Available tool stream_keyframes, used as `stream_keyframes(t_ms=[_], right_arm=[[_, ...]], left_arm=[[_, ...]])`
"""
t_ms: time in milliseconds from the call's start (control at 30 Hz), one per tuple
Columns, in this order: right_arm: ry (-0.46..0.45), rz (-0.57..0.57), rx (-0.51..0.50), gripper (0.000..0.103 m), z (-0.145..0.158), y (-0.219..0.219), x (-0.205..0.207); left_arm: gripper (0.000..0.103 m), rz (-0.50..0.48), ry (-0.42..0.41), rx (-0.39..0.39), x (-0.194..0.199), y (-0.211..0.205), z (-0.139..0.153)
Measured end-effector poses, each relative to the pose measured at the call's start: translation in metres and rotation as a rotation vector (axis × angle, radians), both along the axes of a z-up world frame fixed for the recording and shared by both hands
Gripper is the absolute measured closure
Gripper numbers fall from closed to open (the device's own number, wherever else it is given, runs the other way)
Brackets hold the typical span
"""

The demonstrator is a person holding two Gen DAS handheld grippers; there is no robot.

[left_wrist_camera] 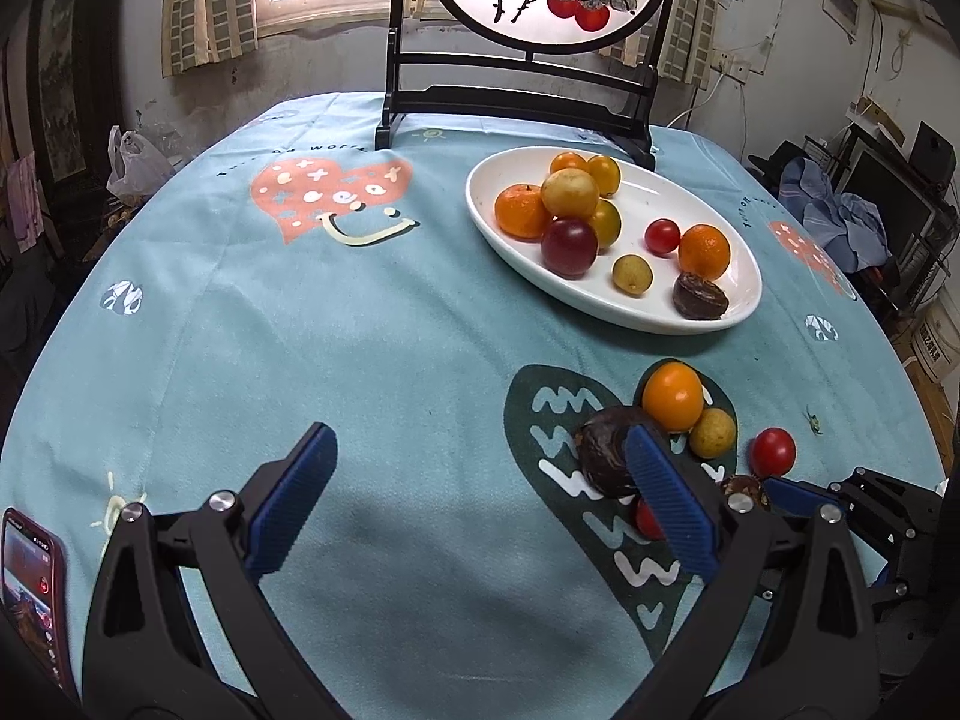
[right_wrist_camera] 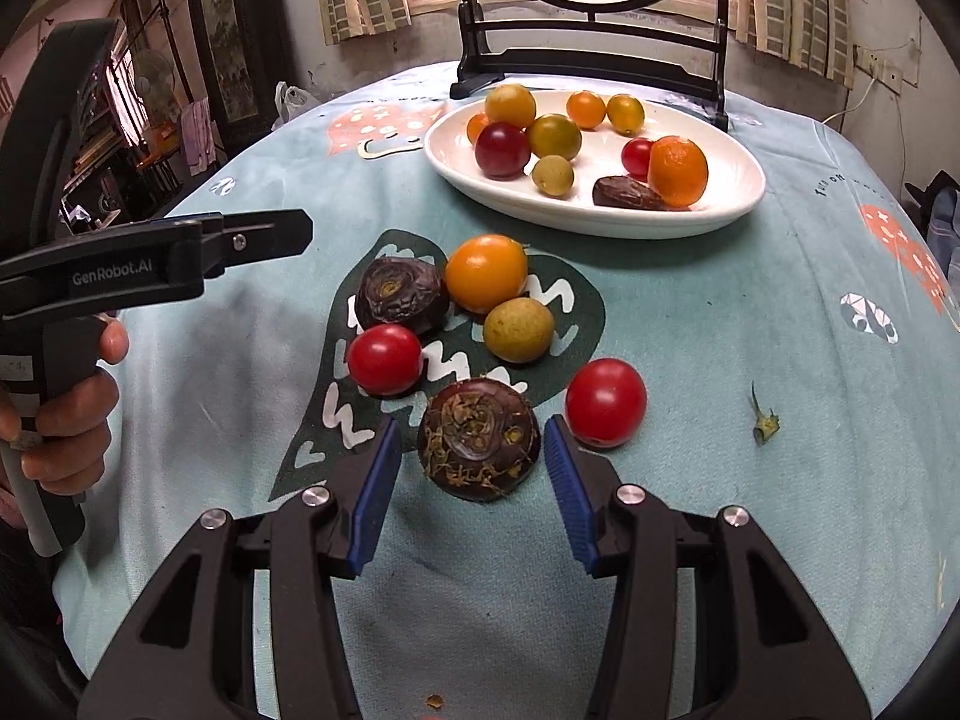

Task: Organize fruits
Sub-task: 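Grasp the dark brown fruit with the right tool while the left tool grasps a red tomato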

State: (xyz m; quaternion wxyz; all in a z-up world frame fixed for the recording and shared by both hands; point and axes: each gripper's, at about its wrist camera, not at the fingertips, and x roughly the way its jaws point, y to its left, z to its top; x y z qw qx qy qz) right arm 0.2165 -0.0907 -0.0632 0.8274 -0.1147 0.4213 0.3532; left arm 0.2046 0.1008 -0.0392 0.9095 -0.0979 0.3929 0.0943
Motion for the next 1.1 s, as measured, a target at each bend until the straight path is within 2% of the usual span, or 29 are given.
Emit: stream_keyframes(t_ms=[200,300,433,567,700,900,967,1100], right_arm=[[-0.005,0.000,-0.028,0.053,-0.003,0.003,0.000],[-0.013,0.003,-0.039,0.059,-0.003,0.004,0.000],[-0.018,0.004,-0.040,0.060,-0.003,0.004,0.000],[-0.025,0.000,0.013,0.060,0.005,-0.002,0.000],[-0.045,-0.080,0.106,0.060,0.021,-0.024,0.008],[-0.047,-0.169,0.164,0.060,0.031,-0.045,0.017],[-0.052,-0.168,0.158,0.060,0.031,-0.044,0.017],[-0.051,-0.157,0.144,0.060,0.031,-0.043,0.015]], left_arm=[[0.004,-0.006,0.002,0.007,-0.001,-0.002,0.001],[0.004,-0.007,0.003,0.011,-0.001,-0.003,0.000],[0.004,-0.008,0.004,0.013,-0.001,-0.003,0.000],[0.004,-0.011,0.010,0.013,0.000,-0.003,0.000],[0.004,-0.031,0.023,-0.007,0.000,-0.007,-0.004],[0.005,-0.158,0.063,-0.038,0.000,-0.036,-0.015],[0.008,-0.194,0.078,-0.038,0.000,-0.045,-0.019],[0.034,-0.249,0.108,-0.036,0.002,-0.056,-0.026]])
